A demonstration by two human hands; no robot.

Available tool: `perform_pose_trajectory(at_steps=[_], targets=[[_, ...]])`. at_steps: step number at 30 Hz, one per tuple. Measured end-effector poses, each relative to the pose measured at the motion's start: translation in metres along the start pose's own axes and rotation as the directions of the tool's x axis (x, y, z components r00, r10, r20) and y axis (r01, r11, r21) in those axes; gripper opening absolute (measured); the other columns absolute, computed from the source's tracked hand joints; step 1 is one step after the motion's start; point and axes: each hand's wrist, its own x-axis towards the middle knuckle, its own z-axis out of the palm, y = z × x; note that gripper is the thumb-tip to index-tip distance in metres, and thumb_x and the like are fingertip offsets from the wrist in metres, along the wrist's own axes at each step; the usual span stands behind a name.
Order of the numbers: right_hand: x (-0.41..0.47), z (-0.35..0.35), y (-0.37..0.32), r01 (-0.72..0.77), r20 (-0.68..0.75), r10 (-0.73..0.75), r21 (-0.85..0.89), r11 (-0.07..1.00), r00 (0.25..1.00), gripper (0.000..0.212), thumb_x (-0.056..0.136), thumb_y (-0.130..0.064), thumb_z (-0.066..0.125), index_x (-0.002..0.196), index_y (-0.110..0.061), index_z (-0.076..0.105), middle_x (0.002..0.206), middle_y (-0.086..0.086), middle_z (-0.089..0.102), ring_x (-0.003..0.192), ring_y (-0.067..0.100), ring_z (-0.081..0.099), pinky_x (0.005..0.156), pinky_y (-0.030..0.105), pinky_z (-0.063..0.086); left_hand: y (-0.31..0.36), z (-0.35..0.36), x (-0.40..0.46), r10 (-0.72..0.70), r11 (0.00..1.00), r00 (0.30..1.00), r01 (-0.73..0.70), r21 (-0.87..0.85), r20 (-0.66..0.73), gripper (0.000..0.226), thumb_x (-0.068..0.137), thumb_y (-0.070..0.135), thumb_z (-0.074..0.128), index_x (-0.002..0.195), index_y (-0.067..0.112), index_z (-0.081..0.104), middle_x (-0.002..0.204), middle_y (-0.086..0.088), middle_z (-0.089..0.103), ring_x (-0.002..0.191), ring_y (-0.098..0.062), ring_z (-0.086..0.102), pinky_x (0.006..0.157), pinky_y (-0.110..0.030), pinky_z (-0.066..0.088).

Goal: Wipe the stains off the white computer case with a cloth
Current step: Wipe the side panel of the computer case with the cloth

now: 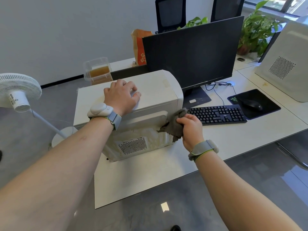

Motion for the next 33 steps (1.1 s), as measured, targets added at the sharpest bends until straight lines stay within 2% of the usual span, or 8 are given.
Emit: perform_pose_trajectory(at_steps=[2,4,9,13,19,24,28,33], targets=[[-0.003,0.001,0.014,-0.178,-0.059,0.173,-0.111,0.978,0.983,0.023,0.086,0.0,0.067,0.109,0.0,0.064,0.102,0.024,0.069,0.09,0.04,0.07,0.074,0.05,0.061,0.001,0.0,0.0,0.0,1.0,1.0,0.0,0.001,-0.006,0.03,0.096,0.054,0.048,0.115,0.035,0.061,0.127,-0.001,0.052,0.122,-0.028,0.046,0.098,-0.047,0.034],[-0.009,0.008,0.017,-0.224,-0.043,0.221,-0.1,0.969,0.974,0.029,0.085,-0.001,0.067,0.114,0.001,0.065,0.106,0.026,0.07,0.092,0.04,0.071,0.078,0.05,0.062,0.001,0.0,0.0,-0.004,1.0,1.0,0.004,0.0,-0.007,0.03,0.096,0.054,0.048,0.115,0.035,0.062,0.127,-0.001,0.052,0.121,-0.027,0.046,0.097,-0.046,0.034],[-0.036,0.035,-0.005,0.199,0.053,-0.196,-0.074,0.977,0.979,0.028,0.081,-0.009,0.071,0.108,-0.014,0.069,0.107,0.012,0.069,0.095,0.026,0.069,0.08,0.042,0.064,0.001,0.0,-0.001,-0.012,1.0,1.0,0.012,-0.001,-0.005,0.03,0.097,0.054,0.048,0.115,0.035,0.062,0.127,-0.001,0.052,0.122,-0.027,0.045,0.098,-0.046,0.034],[-0.05,0.045,0.011,0.451,0.132,-0.436,-0.389,0.803,0.89,0.026,0.082,-0.013,0.075,0.101,-0.021,0.06,0.1,-0.001,0.06,0.087,0.004,0.061,0.079,0.033,0.059,0.0,-0.001,0.0,-0.016,1.0,1.0,0.016,-0.009,-0.001,0.03,0.097,0.054,0.048,0.115,0.035,0.062,0.128,-0.001,0.052,0.123,-0.027,0.046,0.098,-0.045,0.034],[-0.054,0.053,0.026,0.41,0.057,-0.422,-0.38,0.829,0.905,0.025,0.083,-0.016,0.076,0.101,-0.024,0.061,0.1,-0.002,0.064,0.091,0.015,0.065,0.085,0.044,0.059,0.002,-0.002,0.0,-0.015,1.0,1.0,0.014,-0.015,-0.006,0.03,0.097,0.054,0.048,0.115,0.036,0.063,0.128,-0.001,0.053,0.122,-0.027,0.046,0.098,-0.046,0.034],[-0.066,0.072,0.038,0.415,0.313,-0.289,-0.492,0.765,0.905,0.023,0.082,-0.017,0.078,0.1,-0.024,0.066,0.095,-0.006,0.068,0.09,0.018,0.066,0.083,0.045,0.06,0.0,-0.002,-0.001,-0.026,0.999,1.0,0.026,-0.046,0.01,0.03,0.096,0.054,0.049,0.116,0.037,0.063,0.129,0.0,0.052,0.124,-0.027,0.045,0.1,-0.047,0.033],[-0.064,0.069,0.035,0.346,0.02,-0.357,-0.308,0.886,0.934,0.022,0.085,-0.017,0.075,0.1,-0.027,0.063,0.1,0.0,0.067,0.091,0.017,0.065,0.087,0.047,0.059,0.0,-0.002,-0.001,-0.016,0.999,1.0,0.016,-0.047,0.0,0.03,0.096,0.053,0.05,0.117,0.036,0.064,0.13,0.0,0.052,0.125,-0.026,0.045,0.1,-0.046,0.033],[-0.068,0.072,0.04,0.329,0.218,-0.261,-0.385,0.862,0.94,0.022,0.079,-0.02,0.077,0.097,-0.027,0.068,0.092,-0.003,0.07,0.088,0.021,0.068,0.08,0.048,0.061,-0.001,-0.002,-0.001,-0.024,0.998,1.0,0.025,-0.063,0.01,0.03,0.096,0.054,0.05,0.117,0.037,0.063,0.13,0.0,0.051,0.124,-0.026,0.045,0.1,-0.046,0.033]])
